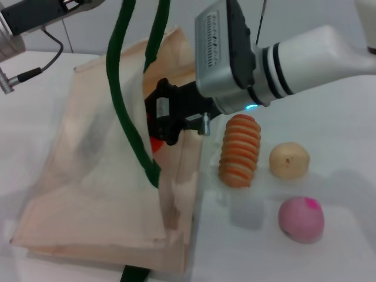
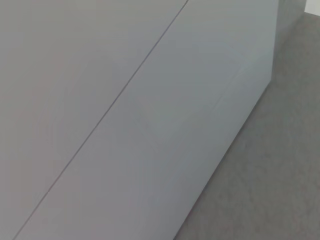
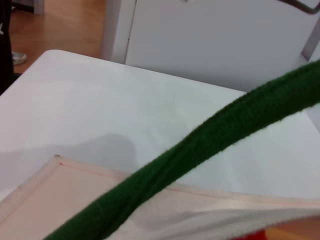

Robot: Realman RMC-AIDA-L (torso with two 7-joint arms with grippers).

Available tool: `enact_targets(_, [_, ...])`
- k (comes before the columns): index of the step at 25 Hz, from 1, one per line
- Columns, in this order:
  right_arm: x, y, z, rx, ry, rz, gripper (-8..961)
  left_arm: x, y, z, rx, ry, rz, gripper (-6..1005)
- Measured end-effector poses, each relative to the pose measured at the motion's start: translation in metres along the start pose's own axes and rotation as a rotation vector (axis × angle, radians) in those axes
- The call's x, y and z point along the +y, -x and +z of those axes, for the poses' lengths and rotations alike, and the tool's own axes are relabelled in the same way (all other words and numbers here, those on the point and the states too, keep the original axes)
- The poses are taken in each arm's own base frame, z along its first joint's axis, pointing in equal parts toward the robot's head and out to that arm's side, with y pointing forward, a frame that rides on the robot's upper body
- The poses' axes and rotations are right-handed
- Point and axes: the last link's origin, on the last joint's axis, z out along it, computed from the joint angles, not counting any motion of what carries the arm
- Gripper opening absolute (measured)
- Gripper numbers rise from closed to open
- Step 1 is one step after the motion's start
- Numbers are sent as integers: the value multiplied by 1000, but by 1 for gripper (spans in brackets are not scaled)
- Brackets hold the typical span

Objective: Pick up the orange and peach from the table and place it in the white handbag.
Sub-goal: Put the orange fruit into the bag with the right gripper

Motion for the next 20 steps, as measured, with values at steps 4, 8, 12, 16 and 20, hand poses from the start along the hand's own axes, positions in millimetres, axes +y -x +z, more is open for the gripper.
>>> enact_targets(4, [2, 4, 7, -18, -21, -29, 67, -1, 0, 0, 2, -5, 0, 146])
enact_targets(8, [6, 6, 12, -46, -35, -87, 102, -2, 1, -1, 14, -7, -13, 146])
enact_targets(12, [12, 8, 16, -65, -29, -158, 138, -3, 0, -4, 27, -14, -12, 147])
enact_targets(16, [16, 7, 18, -75, -25, -198, 173, -6, 0, -8, 37, -40, -13, 147])
enact_targets(20, [15, 6, 17, -89, -40, -197, 248, -11, 1, -13, 49, -65, -26, 147])
